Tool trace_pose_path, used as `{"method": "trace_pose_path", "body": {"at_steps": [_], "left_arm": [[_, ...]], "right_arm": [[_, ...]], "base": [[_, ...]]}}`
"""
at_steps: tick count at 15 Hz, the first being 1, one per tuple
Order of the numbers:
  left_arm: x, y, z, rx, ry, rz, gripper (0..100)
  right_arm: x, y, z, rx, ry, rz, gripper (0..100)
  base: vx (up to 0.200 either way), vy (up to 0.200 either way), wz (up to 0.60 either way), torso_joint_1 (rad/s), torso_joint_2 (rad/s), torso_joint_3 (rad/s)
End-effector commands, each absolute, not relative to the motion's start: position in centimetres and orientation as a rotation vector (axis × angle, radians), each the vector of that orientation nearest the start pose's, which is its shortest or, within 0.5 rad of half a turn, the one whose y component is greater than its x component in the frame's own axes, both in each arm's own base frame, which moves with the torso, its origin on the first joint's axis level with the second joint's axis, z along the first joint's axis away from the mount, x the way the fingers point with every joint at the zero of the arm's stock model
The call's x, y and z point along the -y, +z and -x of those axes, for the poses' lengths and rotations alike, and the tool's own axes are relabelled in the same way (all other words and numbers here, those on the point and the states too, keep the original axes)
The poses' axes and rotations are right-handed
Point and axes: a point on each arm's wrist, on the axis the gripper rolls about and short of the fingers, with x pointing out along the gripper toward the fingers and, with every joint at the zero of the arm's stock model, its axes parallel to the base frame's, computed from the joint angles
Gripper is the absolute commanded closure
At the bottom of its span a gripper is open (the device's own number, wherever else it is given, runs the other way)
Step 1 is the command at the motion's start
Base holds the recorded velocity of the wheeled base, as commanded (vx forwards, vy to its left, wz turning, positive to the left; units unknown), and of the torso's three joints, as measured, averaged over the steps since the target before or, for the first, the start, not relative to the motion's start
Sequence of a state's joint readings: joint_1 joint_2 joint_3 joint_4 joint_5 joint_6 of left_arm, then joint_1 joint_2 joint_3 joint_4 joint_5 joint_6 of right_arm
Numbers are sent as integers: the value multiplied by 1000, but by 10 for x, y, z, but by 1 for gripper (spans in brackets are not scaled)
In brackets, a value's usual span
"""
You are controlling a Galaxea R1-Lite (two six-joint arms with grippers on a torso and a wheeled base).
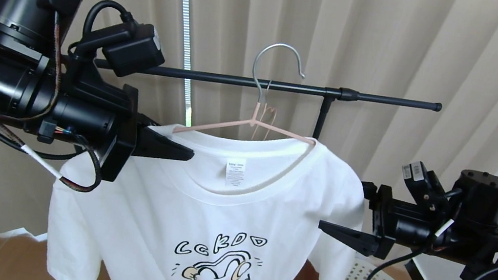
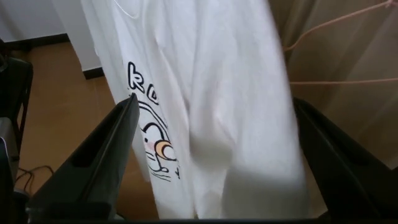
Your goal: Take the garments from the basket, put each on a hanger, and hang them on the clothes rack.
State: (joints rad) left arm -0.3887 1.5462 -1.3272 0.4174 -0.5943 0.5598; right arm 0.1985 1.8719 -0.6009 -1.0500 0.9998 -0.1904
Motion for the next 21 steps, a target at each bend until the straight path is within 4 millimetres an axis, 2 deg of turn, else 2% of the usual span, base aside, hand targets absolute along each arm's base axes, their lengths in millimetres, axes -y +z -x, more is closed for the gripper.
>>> {"method": "trace_pose_path", "body": {"at_steps": [1, 6, 7, 13, 21], "left_arm": [[100, 281, -218, -353, -1086, -429, 100], [94, 279, -212, -325, -1066, -428, 100], [93, 277, -213, -327, -1062, -424, 100], [81, 271, -212, -311, -1008, -419, 100], [80, 267, -213, -309, -1003, -418, 100]], "right_arm": [[-75, 112, -302, -124, 1194, 66, 0], [-69, 106, -312, -135, 1168, 60, 0], [-69, 104, -313, -140, 1167, 58, 100], [-58, 108, -320, -124, 1128, 63, 100], [-54, 110, -322, -115, 1114, 66, 100]], "base": [[0, 0, 0, 0, 0, 0], [0, 0, 0, 0, 0, 0], [0, 0, 0, 0, 0, 0], [0, 0, 0, 0, 0, 0], [0, 0, 0, 0, 0, 0]]}}
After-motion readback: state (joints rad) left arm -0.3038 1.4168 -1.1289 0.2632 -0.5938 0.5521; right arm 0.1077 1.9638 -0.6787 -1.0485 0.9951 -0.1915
